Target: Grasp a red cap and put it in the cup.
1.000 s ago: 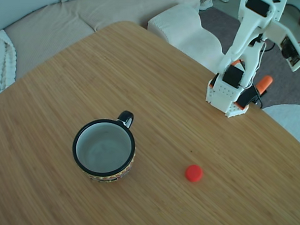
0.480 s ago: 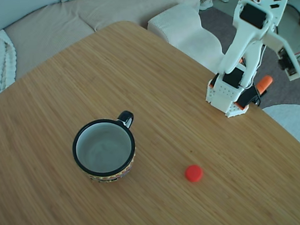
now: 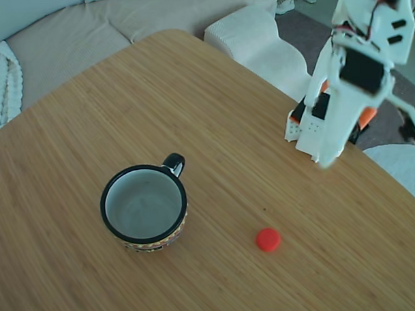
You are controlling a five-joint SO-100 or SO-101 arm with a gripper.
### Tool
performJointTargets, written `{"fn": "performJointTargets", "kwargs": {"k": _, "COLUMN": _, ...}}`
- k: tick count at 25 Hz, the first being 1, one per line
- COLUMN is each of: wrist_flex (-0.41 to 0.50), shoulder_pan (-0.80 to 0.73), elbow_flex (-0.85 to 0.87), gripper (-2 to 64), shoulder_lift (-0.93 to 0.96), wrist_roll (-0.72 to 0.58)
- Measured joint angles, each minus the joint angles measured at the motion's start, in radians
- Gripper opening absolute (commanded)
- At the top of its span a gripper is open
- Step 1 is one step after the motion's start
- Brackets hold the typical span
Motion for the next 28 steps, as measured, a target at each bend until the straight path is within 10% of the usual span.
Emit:
{"fn": "performJointTargets", "kwargs": {"k": 14, "wrist_flex": -0.012, "shoulder_pan": -0.098, "elbow_flex": 0.114, "gripper": 14.1, "shoulder_lift": -0.311, "wrist_roll": -0.008}}
{"fn": "performJointTargets", "kwargs": {"k": 28, "wrist_flex": -0.268, "shoulder_pan": 0.020, "elbow_flex": 0.397, "gripper": 14.1, "shoulder_lift": -0.318, "wrist_roll": -0.017}}
